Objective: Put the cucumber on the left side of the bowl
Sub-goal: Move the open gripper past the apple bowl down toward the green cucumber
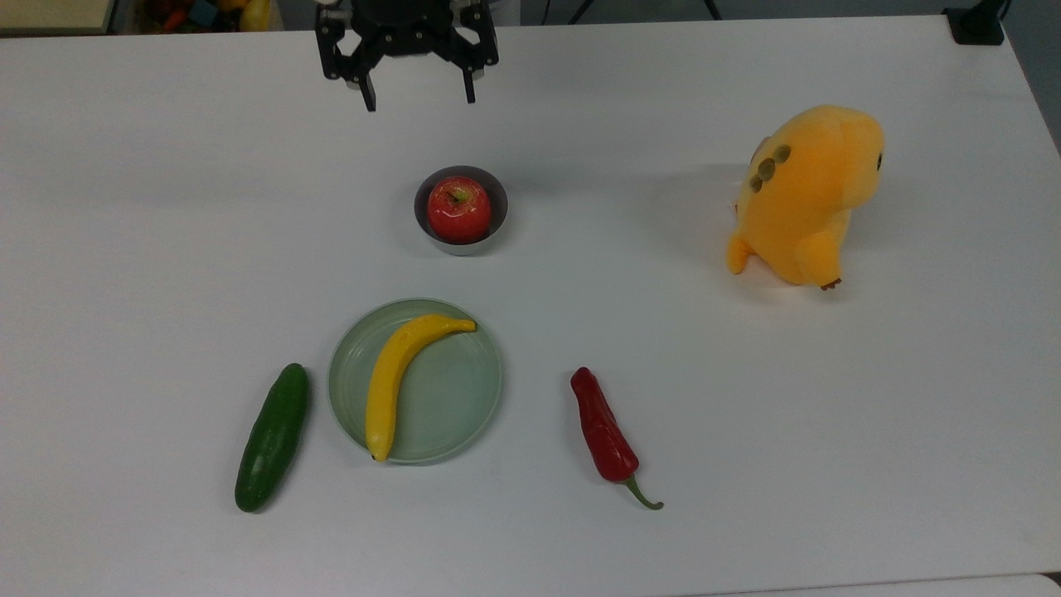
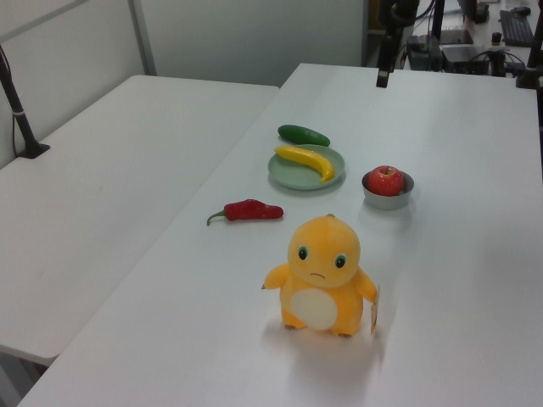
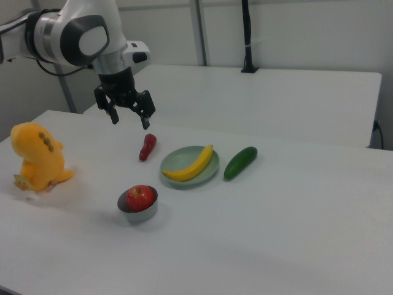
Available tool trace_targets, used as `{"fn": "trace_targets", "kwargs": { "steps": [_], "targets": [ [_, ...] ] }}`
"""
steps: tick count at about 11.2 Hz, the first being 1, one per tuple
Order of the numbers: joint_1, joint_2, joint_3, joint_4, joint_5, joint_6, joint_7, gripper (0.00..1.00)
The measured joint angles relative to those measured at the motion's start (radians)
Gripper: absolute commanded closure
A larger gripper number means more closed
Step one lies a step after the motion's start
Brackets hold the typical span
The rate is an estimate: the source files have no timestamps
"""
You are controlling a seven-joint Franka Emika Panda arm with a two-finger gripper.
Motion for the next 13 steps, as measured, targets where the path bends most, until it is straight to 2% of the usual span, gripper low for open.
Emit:
{"fn": "trace_targets", "kwargs": {
  "steps": [9, 12, 13],
  "targets": [
    [0.020, 0.071, 0.000, 0.000, 0.000, 0.102, 0.000, 0.00],
    [0.009, 0.123, -0.003, -0.002, 0.000, 0.252, 0.012, 0.00],
    [0.005, 0.151, -0.019, -0.003, 0.000, 0.302, 0.015, 0.00]
  ]
}}
